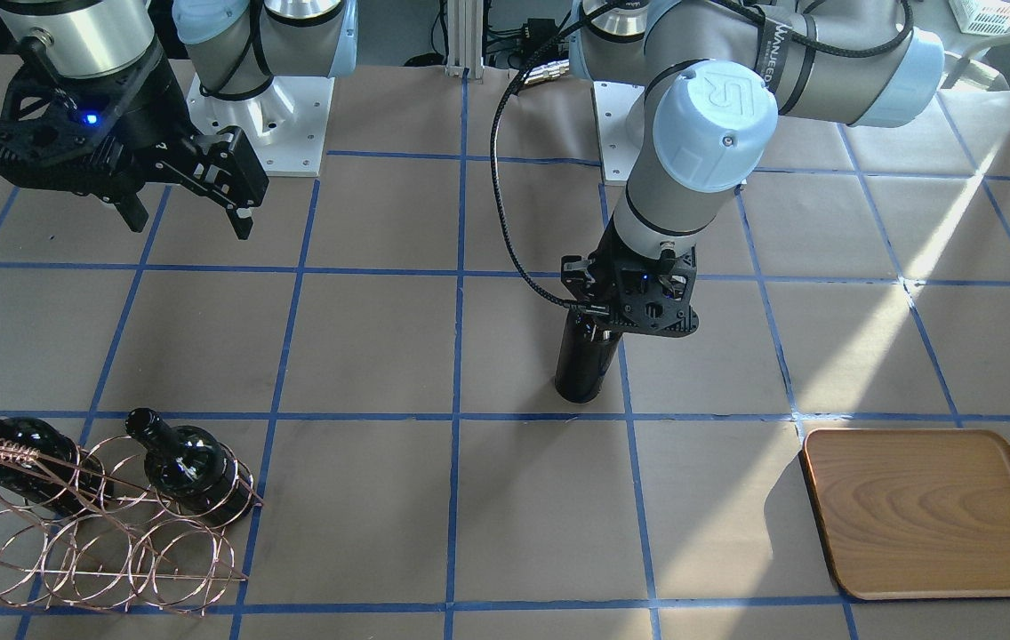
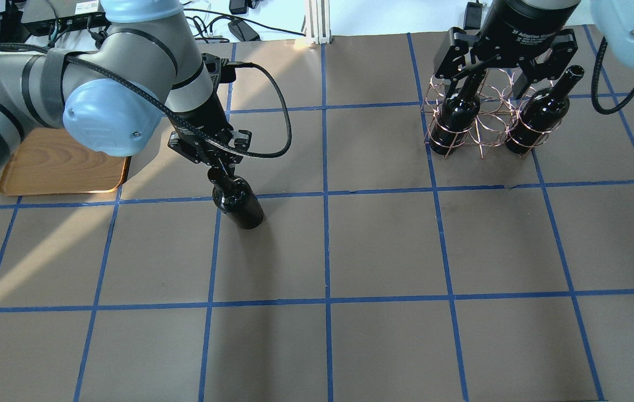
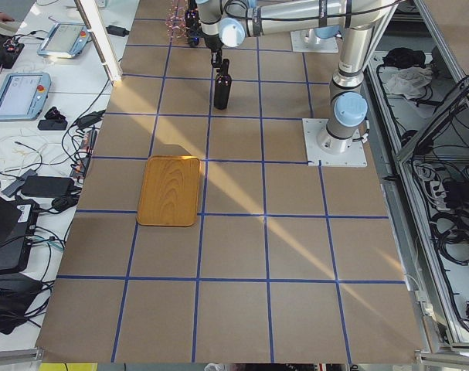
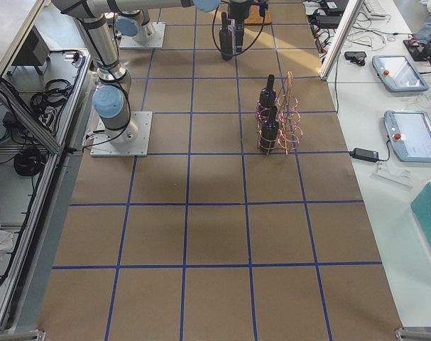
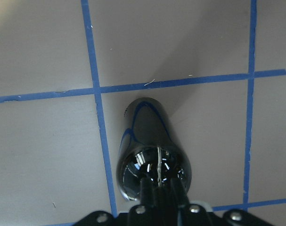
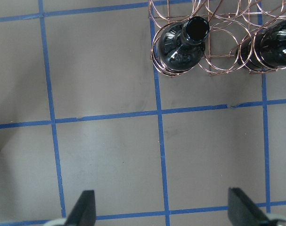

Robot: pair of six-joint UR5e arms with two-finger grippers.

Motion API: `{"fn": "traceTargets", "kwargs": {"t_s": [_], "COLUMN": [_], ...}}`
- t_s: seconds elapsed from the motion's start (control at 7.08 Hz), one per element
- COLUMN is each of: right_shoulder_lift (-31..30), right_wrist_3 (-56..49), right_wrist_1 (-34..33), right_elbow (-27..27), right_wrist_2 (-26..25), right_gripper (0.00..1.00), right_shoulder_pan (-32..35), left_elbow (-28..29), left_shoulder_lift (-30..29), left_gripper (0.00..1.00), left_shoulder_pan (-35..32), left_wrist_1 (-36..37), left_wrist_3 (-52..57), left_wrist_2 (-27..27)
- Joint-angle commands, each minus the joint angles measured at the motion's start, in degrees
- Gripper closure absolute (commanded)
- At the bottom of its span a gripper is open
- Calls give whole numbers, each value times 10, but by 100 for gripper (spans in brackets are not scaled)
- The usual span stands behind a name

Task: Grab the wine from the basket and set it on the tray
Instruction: 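Lower the left gripper around the bottle neck and close it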

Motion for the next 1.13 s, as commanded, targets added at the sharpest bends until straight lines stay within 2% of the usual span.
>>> {"fn": "traceTargets", "kwargs": {"t_s": [0.0,0.42,0.71,0.85,0.99], "right_shoulder_lift": [0,0,0,0,0], "right_wrist_3": [0,0,0,0,0], "right_wrist_1": [0,-1,-1,-1,-1], "right_elbow": [0,0,0,0,0], "right_wrist_2": [0,0,0,0,0], "right_gripper": [0,0,0,0,0], "right_shoulder_pan": [0,0,0,0,0], "left_elbow": [16,25,24,24,24], "left_shoulder_lift": [-4,-7,-7,-6,-6], "left_gripper": [24,0,0,3,28], "left_shoulder_pan": [0,0,0,0,0], "left_wrist_1": [0,-6,-17,-23,-30], "left_wrist_3": [1,1,1,1,1], "left_wrist_2": [1,1,3,5,6]}}
